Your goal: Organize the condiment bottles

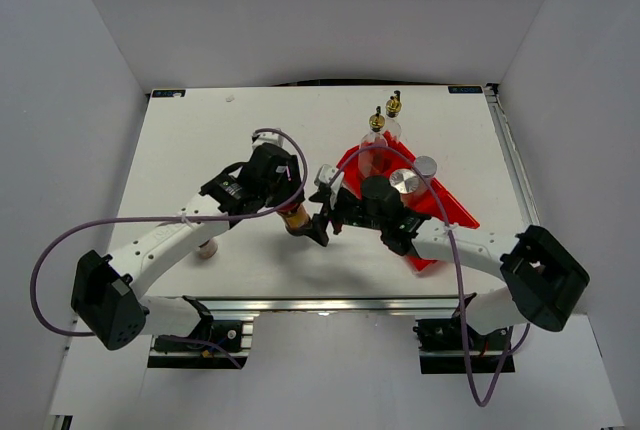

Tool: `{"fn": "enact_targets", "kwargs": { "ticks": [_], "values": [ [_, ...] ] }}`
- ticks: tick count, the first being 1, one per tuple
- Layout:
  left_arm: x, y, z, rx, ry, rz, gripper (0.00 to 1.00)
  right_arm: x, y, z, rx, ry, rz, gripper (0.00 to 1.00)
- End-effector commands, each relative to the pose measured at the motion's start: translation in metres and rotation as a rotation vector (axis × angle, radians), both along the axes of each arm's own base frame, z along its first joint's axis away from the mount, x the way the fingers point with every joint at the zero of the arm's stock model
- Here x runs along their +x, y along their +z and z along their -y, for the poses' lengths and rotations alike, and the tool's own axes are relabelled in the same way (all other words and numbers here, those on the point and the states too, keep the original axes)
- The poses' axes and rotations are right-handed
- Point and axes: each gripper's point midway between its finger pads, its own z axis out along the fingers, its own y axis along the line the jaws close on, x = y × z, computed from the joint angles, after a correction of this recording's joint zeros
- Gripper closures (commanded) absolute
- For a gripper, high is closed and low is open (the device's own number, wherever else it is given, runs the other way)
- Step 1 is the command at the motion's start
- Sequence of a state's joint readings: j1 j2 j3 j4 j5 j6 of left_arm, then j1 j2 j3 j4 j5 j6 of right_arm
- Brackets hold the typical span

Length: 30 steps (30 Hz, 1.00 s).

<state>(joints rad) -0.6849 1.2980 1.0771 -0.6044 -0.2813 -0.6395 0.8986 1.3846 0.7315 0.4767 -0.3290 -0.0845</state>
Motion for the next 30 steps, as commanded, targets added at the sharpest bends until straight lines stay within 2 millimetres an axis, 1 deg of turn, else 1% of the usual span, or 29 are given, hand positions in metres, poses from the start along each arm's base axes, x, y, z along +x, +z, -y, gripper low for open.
{"fn": "enact_targets", "kwargs": {
  "ticks": [1, 2, 4, 8, 10, 12, 13, 14, 16, 18, 19, 21, 22, 24, 25, 26, 28, 29, 30],
  "values": [
    [0.016, 0.058, 0.015, -0.115, 0.033, 0.15, 1.0, 0.004, 0.024, -0.013, 0.128, 0.009, 0.079, 0.11],
    [0.014, 0.06, 0.017, -0.121, 0.032, 0.15, 1.0, 0.006, 0.016, -0.015, 0.122, 0.006, 0.074, 0.11],
    [0.011, 0.062, 0.023, -0.127, 0.017, 0.153, 1.0, 0.007, 0.011, -0.017, 0.126, 0.014, 0.071, 0.11],
    [0.008, 0.063, 0.029, -0.138, 0.012, 0.149, 1.0, 0.009, 0.001, -0.024, 0.131, 0.013, 0.049, 0.11],
    [0.005, 0.064, 0.035, -0.149, -0.005, 0.15, 1.0, 0.012, 0.005, -0.025, 0.157, 0.004, 0.068, 0.11],
    [0.002, 0.066, 0.039, -0.157, -0.02, 0.146, 1.0, 0.016, 0.003, -0.027, 0.162, -0.011, 0.075, 0.11],
    [0.001, 0.067, 0.04, -0.16, -0.02, 0.146, 1.0, 0.021, 0.007, -0.027, 0.181, -0.029, 0.09, 0.11],
    [0.001, 0.069, 0.041, -0.166, -0.02, 0.149, 1.0, 0.023, 0.003, -0.029, 0.18, -0.034, 0.09, 0.11],
    [-0.001, 0.073, 0.045, -0.182, -0.037, 0.152, 1.0, 0.029, 0.007, -0.03, 0.205, -0.057, 0.105, 0.11],
    [-0.005, 0.075, 0.049, -0.2, -0.054, 0.147, 1.0, 0.031, 0.002, -0.032, 0.209, -0.063, 0.109, 0.12],
    [-0.006, 0.075, 0.049, -0.2, -0.052, 0.144, 1.0, 0.032, 0.005, -0.033, 0.229, -0.064, 0.118, 0.17],
    [-0.008, 0.076, 0.049, -0.205, -0.055, 0.144, 1.0, 0.031, 0.004, -0.031, 0.242, -0.066, 0.121, 0.22],
    [-0.009, 0.077, 0.049, -0.209, -0.057, 0.146, 1.0, 0.031, 0.011, -0.031, 0.272, -0.067, 0.137, 0.29],
    [-0.011, 0.076, 0.05, -0.212, -0.059, 0.143, 1.0, 0.028, 0.014, -0.029, 0.292, -0.063, 0.147, 0.42],
    [-0.012, 0.078, 0.05, -0.218, -0.064, 0.148, 0.92, 0.026, 0.014, -0.027, 0.295, -0.06, 0.15, 0.54],
    [-0.012, 0.08, 0.049, -0.221, -0.065, 0.151, 0.69, 0.024, 0.017, -0.026, 0.306, -0.057, 0.156, 0.61],
    [-0.012, 0.083, 0.047, -0.218, -0.059, 0.165, 0.47, 0.021, 0.023, -0.02, 0.329, -0.062, 0.171, 0.78],
    [-0.011, 0.085, 0.045, -0.217, -0.052, 0.172, 0.13, 0.019, 0.024, -0.017, 0.343, -0.067, 0.154, 0.79],
    [-0.009, 0.089, 0.041, -0.213, -0.034, 0.189, 0.02, 0.015, 0.027, -0.012, 0.356, -0.073, 0.151, 0.8]
  ]
}}
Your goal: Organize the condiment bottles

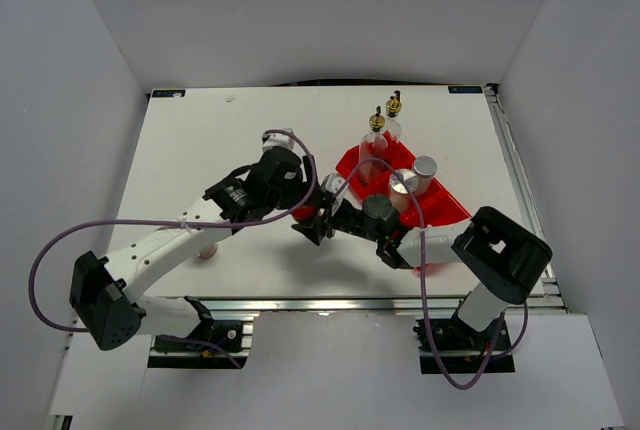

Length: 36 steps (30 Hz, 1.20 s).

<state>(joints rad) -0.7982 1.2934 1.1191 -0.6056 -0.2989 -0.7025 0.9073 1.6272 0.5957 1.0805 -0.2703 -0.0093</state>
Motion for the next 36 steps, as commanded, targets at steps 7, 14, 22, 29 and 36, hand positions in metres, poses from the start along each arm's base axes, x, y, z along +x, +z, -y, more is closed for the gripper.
{"fn": "enact_targets", "kwargs": {
  "ticks": [7, 14, 22, 29, 36],
  "values": [
    [0.02, 0.093, -0.034, -0.086, 0.193, 0.25, 0.02, -0.019, 0.072, 0.046, 0.194, -0.09, 0.067, 0.83],
    [0.039, 0.092, -0.091, -0.062, 0.445, 0.338, 0.02, -0.009, 0.08, 0.122, 0.198, -0.393, 0.035, 0.94],
    [0.089, 0.041, -0.114, -0.132, 0.421, 0.224, 0.02, 0.022, 0.085, 0.243, 0.247, -0.93, 0.013, 0.96],
    [0.107, 0.014, -0.113, -0.101, 0.406, 0.173, 0.02, 0.031, 0.076, 0.338, 0.298, -1.377, 0.027, 1.0],
    [0.1, 0.008, -0.131, -0.054, 0.45, 0.175, 0.02, 0.041, 0.061, 0.37, 0.349, -1.51, 0.034, 1.0]
  ]
}}
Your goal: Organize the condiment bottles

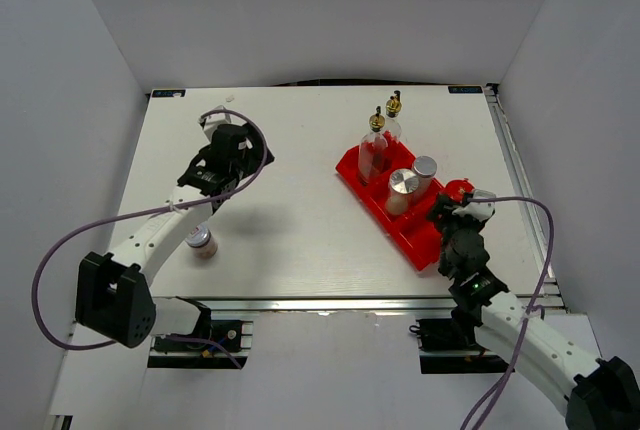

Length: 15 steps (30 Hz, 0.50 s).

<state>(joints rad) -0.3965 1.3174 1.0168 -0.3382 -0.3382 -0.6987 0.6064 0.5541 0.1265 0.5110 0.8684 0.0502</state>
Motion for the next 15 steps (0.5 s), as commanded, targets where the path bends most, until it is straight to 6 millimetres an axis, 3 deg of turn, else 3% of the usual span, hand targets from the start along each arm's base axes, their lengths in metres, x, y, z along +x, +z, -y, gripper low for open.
{"fn": "enact_targets", "kwargs": {
  "ticks": [1, 8, 15],
  "values": [
    [-0.006, 0.01, -0.015, 0.018, 0.037, 0.04, 0.02, 0.007, 0.044, 0.018, 0.158, -0.105, 0.189, 1.0],
    [-0.018, 0.012, -0.027, 0.032, 0.068, 0.051, 0.02, 0.027, 0.027, 0.017, 0.166, -0.084, 0.164, 1.0],
    [-0.024, 0.017, -0.032, 0.037, 0.083, 0.067, 0.02, 0.032, 0.007, 0.025, 0.2, -0.097, 0.15, 0.95]
  ]
}}
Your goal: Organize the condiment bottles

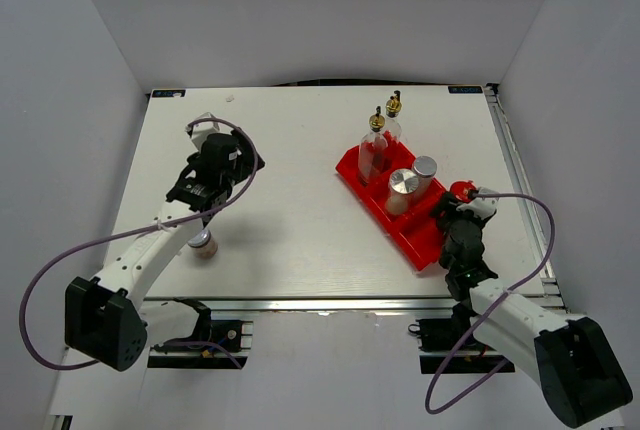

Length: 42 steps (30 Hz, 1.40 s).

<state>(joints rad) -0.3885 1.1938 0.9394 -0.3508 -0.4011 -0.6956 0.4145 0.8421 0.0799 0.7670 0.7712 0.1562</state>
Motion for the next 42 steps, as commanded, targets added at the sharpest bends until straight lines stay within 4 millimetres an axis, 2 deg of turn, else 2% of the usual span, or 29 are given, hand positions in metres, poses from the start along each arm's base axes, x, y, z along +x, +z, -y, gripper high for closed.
{"fn": "enact_targets", "kwargs": {
  "ticks": [1, 7, 11, 14, 22, 25, 28, 29, 39, 41, 42],
  "values": [
    [-0.004, 0.009, -0.01, 0.017, 0.027, 0.025, 0.02, 0.008, 0.038, 0.0, 0.122, -0.01, 0.187, 0.94],
    [-0.007, 0.007, -0.009, 0.001, 0.022, 0.031, 0.02, 0.01, 0.031, -0.008, 0.133, 0.04, 0.2, 0.79],
    [-0.009, 0.007, -0.011, 0.004, 0.027, 0.039, 0.02, 0.012, 0.028, -0.009, 0.11, 0.05, 0.188, 0.6],
    [-0.01, 0.007, -0.014, 0.015, 0.041, 0.031, 0.02, 0.012, 0.023, -0.009, 0.117, 0.044, 0.175, 0.52],
    [-0.016, 0.009, -0.013, -0.009, 0.033, 0.037, 0.02, 0.012, 0.018, -0.007, 0.104, 0.034, 0.144, 0.4],
    [-0.019, 0.004, -0.015, -0.005, 0.041, 0.023, 0.02, 0.011, 0.018, -0.007, 0.1, 0.035, 0.141, 0.33],
    [-0.021, 0.004, -0.016, -0.004, 0.042, 0.018, 0.02, 0.011, 0.019, -0.006, 0.095, 0.032, 0.138, 0.3],
    [-0.021, 0.004, -0.016, -0.003, 0.042, 0.016, 0.02, 0.011, 0.017, -0.006, 0.088, 0.032, 0.128, 0.22],
    [-0.029, 0.008, -0.018, -0.017, 0.042, 0.029, 0.02, 0.01, 0.018, -0.006, 0.068, 0.039, 0.111, 0.19],
    [-0.031, 0.009, -0.019, -0.016, 0.044, 0.024, 0.02, 0.011, 0.026, -0.009, 0.07, 0.056, 0.127, 0.18],
    [-0.033, 0.01, -0.02, -0.015, 0.045, 0.024, 0.02, 0.011, 0.03, -0.01, 0.064, 0.061, 0.132, 0.14]
  ]
}}
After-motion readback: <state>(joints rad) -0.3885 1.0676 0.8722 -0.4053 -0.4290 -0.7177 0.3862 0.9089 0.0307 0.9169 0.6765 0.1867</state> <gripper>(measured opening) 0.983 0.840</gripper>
